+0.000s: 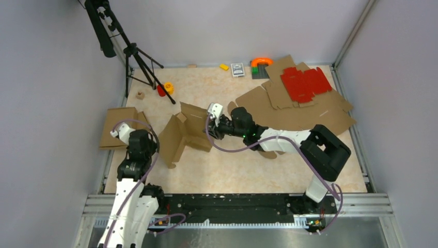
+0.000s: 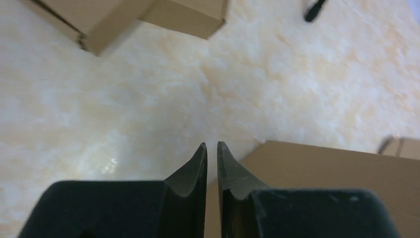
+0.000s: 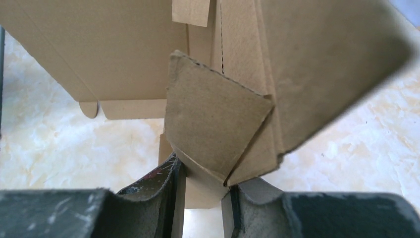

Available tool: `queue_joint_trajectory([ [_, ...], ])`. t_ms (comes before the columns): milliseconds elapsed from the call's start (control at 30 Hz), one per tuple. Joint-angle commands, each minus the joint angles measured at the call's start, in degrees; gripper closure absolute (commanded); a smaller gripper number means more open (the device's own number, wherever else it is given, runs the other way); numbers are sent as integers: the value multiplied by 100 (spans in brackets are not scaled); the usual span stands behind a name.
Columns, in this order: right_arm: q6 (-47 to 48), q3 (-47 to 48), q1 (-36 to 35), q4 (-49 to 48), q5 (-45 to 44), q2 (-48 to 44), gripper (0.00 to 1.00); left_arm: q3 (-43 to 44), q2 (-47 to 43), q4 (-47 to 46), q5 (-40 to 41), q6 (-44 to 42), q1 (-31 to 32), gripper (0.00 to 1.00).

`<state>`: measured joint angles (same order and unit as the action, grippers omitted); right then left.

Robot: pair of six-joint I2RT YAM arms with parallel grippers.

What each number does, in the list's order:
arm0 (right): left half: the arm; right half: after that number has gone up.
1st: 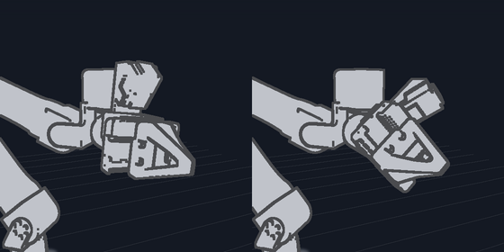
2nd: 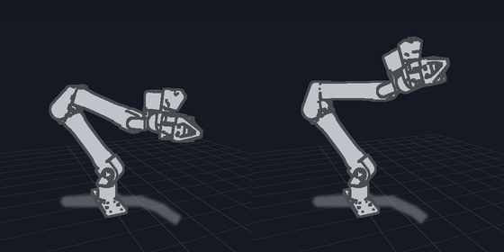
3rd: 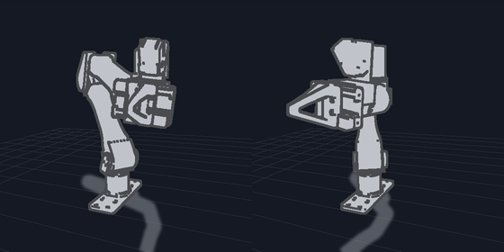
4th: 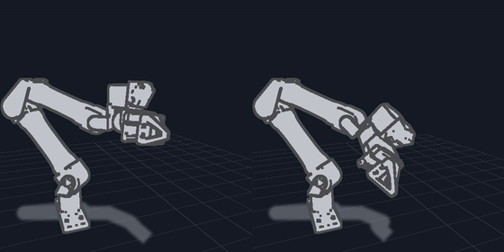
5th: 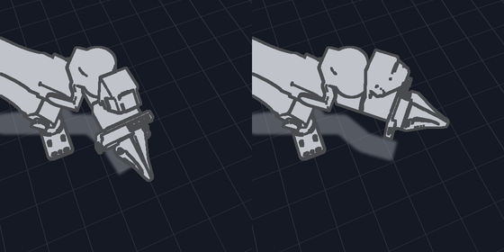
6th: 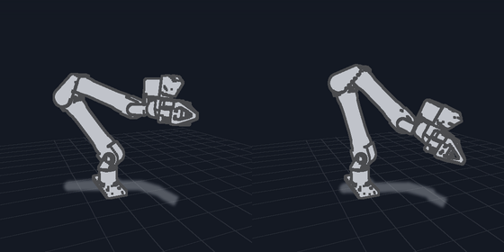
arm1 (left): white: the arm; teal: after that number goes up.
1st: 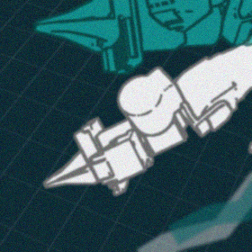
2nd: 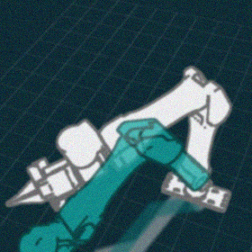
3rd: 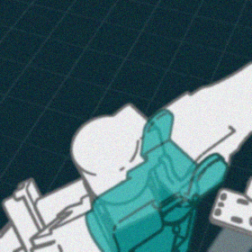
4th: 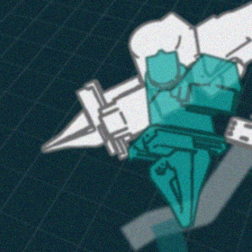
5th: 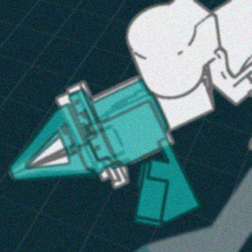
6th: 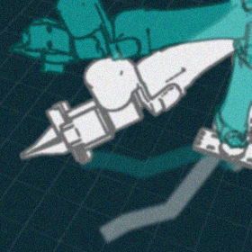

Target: Fold the paper box

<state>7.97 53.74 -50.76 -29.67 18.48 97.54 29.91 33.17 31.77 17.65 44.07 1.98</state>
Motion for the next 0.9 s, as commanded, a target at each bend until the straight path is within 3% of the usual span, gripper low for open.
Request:
queue_joint_trajectory([
  [0, 91, 493, -87, 4, -194, 408, 80, 106, 87, 130, 871, 92, -154, 87],
  [100, 74, 789, -93, 54, -307, 661, 81, 218, 5, 107, 1340, -7, -294, 84],
  [200, 58, 1078, -84, 137, -410, 933, 81, 444, 104, 169, 1987, -261, -303, 72],
  [267, 51, 1239, -83, 150, -437, 1127, 81, 738, 271, 491, 2613, -144, -310, 73],
  [600, -35, 1926, -88, 452, -536, 1587, 80, 2322, 758, 2300, 4205, 625, -311, 67],
  [667, -32, 1945, -92, 452, -520, 1600, 81, 2483, 604, 2044, 4009, -19, -303, 66],
  [733, -53, 1964, -96, 440, -535, 1604, 81, 2441, 378, 1401, 3324, -851, -303, 68],
  [833, -83, 2037, -107, 507, -644, 1647, 81, 2399, 109, 1179, 1738, -1353, -303, 82],
  [867, -85, 2049, -121, 523, -693, 1656, 80, 2360, 14, 1167, 1205, -1376, -303, 93],
])
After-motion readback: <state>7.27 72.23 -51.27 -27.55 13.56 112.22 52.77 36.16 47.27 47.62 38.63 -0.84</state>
